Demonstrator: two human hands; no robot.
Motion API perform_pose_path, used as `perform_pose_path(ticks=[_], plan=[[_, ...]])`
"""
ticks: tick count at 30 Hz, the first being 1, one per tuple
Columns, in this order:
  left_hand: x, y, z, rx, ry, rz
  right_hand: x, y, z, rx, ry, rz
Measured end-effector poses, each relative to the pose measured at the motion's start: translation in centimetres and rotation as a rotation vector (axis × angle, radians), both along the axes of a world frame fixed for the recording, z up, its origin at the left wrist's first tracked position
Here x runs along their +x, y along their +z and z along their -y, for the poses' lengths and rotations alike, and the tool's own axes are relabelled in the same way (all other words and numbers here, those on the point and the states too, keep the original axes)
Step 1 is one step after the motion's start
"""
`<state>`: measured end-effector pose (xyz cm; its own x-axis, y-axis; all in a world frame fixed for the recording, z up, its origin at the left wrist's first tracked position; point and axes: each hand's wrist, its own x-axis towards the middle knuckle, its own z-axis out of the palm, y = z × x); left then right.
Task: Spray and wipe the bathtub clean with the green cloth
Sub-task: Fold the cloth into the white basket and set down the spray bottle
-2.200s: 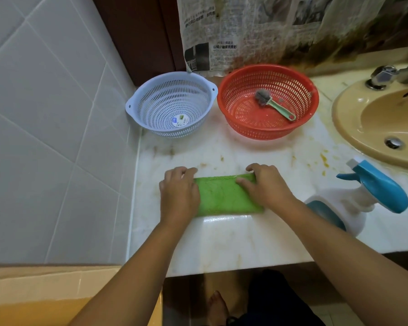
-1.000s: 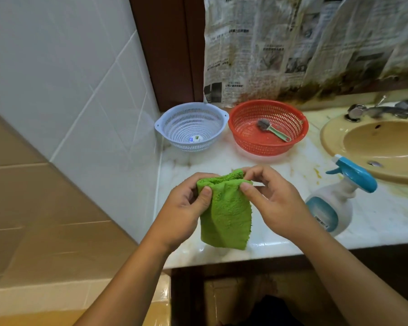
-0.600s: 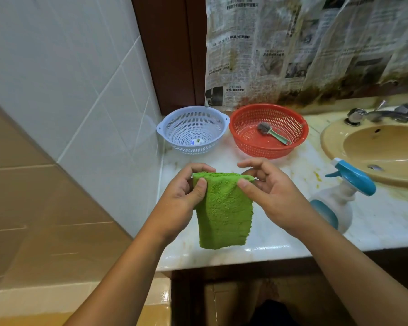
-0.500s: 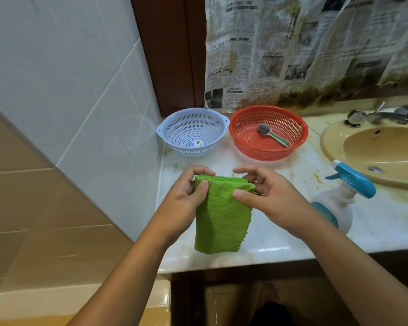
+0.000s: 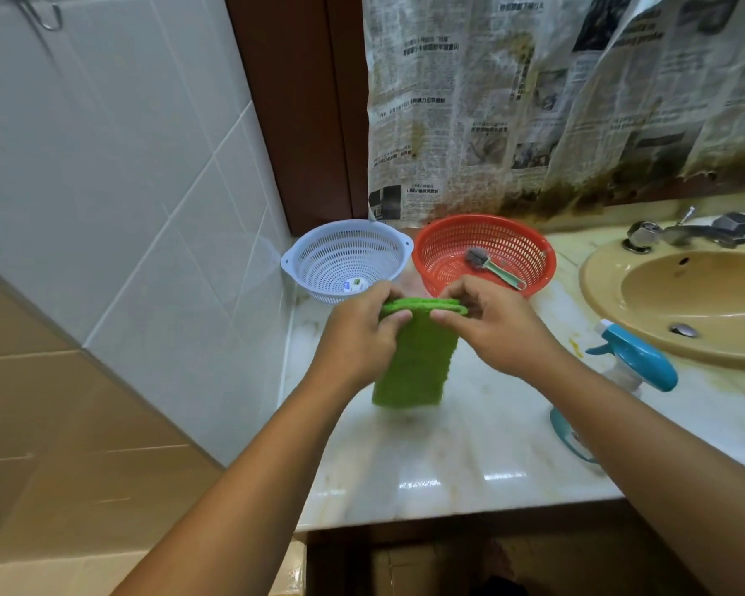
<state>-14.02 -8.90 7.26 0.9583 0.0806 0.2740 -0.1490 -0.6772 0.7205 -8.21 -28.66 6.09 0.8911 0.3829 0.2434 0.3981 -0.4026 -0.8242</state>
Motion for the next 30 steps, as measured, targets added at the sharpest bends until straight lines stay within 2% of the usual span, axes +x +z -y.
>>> perform_pose_path(ticks=[5, 9, 14, 16, 20, 24, 27, 30], plan=[[0.5, 0.2, -0.6, 0.076, -0.037, 0.208, 0.1, 0.8, 0.0, 0.009, -0.005, 0.229], [-1.5, -5.7, -1.1, 0.154, -0.008, 0.121, -2.1, -5.0, 0.6, -0.135, 0.011, 0.351], [-7.5, -14.0, -0.1, 0.253, -0.104, -0.123, -8.0, -13.1, 2.3, -0.354, 0.150, 0.109], [-9.8, -15.7, 0.1, 0.251, -0.132, -0.128, -10.1, -14.6, 2.9, -0.354, 0.180, 0.046], [-13.8, -16.6, 0.4, 0.259, -0.180, -0.092, -13.5, -14.9, 3.7, -0.378, 0.197, 0.056], [-15.3, -15.9, -0.2, 0.193, -0.220, -0.110, -15.6, -14.2, 3.9, -0.328, 0.184, -0.018], [-14.3, -14.8, -0.2, 0.060, -0.149, -0.144, -15.5, -13.3, 3.2, -0.202, 0.085, -0.089], [-11.7, -13.6, 0.4, 0.009, -0.068, -0.103, -13.5, -12.6, 1.8, -0.117, -0.041, -0.122]])
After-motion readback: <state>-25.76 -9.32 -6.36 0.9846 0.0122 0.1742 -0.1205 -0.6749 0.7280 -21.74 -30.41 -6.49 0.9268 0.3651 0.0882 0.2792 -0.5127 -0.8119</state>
